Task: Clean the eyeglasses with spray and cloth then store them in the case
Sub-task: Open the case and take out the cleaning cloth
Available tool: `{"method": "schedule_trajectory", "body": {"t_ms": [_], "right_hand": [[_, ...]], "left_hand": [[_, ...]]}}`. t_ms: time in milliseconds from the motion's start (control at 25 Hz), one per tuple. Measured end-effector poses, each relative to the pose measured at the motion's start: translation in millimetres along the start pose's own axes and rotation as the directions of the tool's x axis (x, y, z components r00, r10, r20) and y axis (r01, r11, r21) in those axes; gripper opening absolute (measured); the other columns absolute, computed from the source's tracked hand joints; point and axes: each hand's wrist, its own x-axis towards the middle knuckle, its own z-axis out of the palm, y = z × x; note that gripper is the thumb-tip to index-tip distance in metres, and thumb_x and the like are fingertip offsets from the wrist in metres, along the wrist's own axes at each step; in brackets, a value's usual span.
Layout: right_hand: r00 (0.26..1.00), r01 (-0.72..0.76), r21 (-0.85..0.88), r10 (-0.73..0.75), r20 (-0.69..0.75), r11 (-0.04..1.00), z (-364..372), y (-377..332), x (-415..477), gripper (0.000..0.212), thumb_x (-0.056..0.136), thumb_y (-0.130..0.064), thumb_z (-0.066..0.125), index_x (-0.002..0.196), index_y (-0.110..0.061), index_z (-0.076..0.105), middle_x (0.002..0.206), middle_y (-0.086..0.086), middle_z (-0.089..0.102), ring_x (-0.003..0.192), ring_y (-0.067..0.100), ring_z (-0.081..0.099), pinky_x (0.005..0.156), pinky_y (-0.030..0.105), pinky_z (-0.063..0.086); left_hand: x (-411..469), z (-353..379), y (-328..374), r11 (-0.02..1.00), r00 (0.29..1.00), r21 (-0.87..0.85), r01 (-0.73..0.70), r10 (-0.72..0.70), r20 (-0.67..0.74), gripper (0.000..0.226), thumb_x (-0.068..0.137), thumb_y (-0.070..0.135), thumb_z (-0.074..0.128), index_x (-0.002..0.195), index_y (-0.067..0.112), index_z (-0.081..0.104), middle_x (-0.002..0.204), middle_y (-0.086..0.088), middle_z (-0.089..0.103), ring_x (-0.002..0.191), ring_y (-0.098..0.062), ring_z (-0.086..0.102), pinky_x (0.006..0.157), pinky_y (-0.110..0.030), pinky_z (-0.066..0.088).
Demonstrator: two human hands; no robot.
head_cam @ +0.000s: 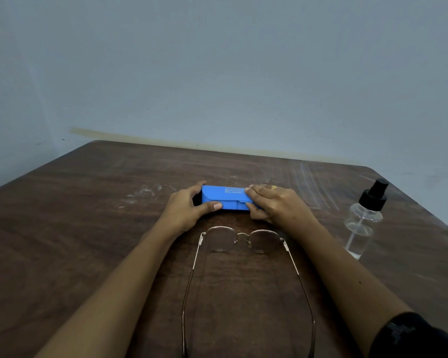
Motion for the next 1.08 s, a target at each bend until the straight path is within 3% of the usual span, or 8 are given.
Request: {"method": "schedule_trajectory", "body": {"t_ms": [200, 360, 600, 680, 760, 840, 960, 1080], "right_hand": [[1.000, -0.016, -0.002, 0.016, -0.026, 1.000, 2, -1, 2, 0.022, 0.062, 0.000, 0.077, 0.083, 0.005, 0.070, 0.077, 0.015, 0.074, 0.063, 0.026, 0.071, 0.043, 0.032, 0.055], [0.999, -0.049, 0.041, 0.049, -0.006, 0.998, -6, 2, -4, 0.022, 0.073, -0.016, 0.075, 0.092, -0.004, 0.072, 0.090, 0.009, 0.076, 0.077, 0.021, 0.072, 0.056, 0.028, 0.059], [0.932, -0.362, 0.116, 0.356, 0.072, 0.925, -12, -2, -8, 0.035, 0.087, -0.040, 0.052, 0.107, -0.016, 0.068, 0.107, -0.001, 0.072, 0.098, 0.021, 0.066, 0.080, 0.033, 0.052], [0.844, -0.536, 0.217, 0.508, 0.173, 0.816, -10, 1, -10, 0.034, 0.087, -0.035, 0.057, 0.113, -0.014, 0.063, 0.118, 0.002, 0.066, 0.110, 0.022, 0.058, 0.095, 0.038, 0.044], [0.771, -0.637, 0.315, 0.576, 0.273, 0.703, -9, 2, -13, 0.037, 0.087, -0.029, 0.058, 0.120, -0.012, 0.056, 0.128, 0.005, 0.057, 0.119, 0.021, 0.050, 0.101, 0.034, 0.038], [0.745, -0.667, 0.352, 0.591, 0.309, 0.657, -8, -1, -16, 0.037, 0.089, -0.021, 0.056, 0.124, -0.011, 0.051, 0.133, 0.006, 0.048, 0.119, 0.018, 0.046, 0.098, 0.023, 0.034], [0.746, -0.652, 0.470, 0.615, 0.256, 0.595, -10, -6, -17, 0.041, 0.087, 0.011, 0.045, 0.122, -0.008, 0.050, 0.125, 0.003, 0.042, 0.101, 0.002, 0.050, 0.086, -0.002, 0.033], [0.688, -0.688, 0.506, 0.689, 0.226, 0.520, -7, -5, -14, 0.042, 0.085, 0.017, 0.039, 0.121, -0.004, 0.049, 0.116, 0.003, 0.043, 0.083, -0.010, 0.053, 0.074, -0.007, 0.034]], "left_hand": [[0, 1, -2, 1.000, 1.000, 0.003, -0.025, 0.024, 0.009, 0.070, 0.075, 0.034, 0.070, 0.136, 0.016, 0.041, 0.144, -0.001, 0.043, 0.132, -0.017, 0.038, 0.099, -0.021, 0.028], [1, -1, -5, 1.000, 0.998, -0.019, -0.009, 0.010, 0.060, 0.078, 0.072, 0.028, 0.074, 0.139, 0.020, 0.035, 0.143, -0.004, 0.044, 0.133, -0.020, 0.037, 0.110, -0.032, 0.030], [1, -3, -5, 0.999, 0.997, -0.037, -0.015, 0.017, 0.071, 0.093, 0.063, 0.014, 0.081, 0.141, 0.024, 0.031, 0.135, -0.006, 0.048, 0.126, -0.021, 0.043, 0.099, -0.026, 0.033], [1, -3, -4, 1.000, 0.998, -0.025, -0.009, 0.011, 0.067, 0.095, 0.062, 0.015, 0.081, 0.142, 0.023, 0.029, 0.134, -0.007, 0.048, 0.126, -0.023, 0.043, 0.100, -0.028, 0.034], [1, -3, -4, 1.000, 0.998, -0.001, 0.007, -0.007, 0.063, 0.097, 0.062, 0.015, 0.082, 0.142, 0.020, 0.027, 0.139, -0.008, 0.046, 0.128, -0.023, 0.042, 0.104, -0.032, 0.035], [1, -3, -2, 0.999, 0.998, -0.036, 0.032, -0.030, 0.050, 0.098, 0.060, 0.011, 0.082, 0.142, 0.015, 0.028, 0.141, -0.009, 0.045, 0.125, -0.018, 0.045, 0.102, -0.029, 0.037], [0, -3, 1, 0.988, 0.998, -0.144, 0.047, -0.042, 0.037, 0.083, 0.058, 0.003, 0.083, 0.126, 0.010, 0.037, 0.136, -0.011, 0.050, 0.107, -0.009, 0.049, 0.090, -0.021, 0.039], [-1, -3, 1, 0.985, 0.999, -0.170, 0.028, -0.022, 0.032, 0.069, 0.058, 0.000, 0.082, 0.108, 0.015, 0.037, 0.131, -0.011, 0.051, 0.103, -0.010, 0.050, 0.088, -0.023, 0.040]]}}
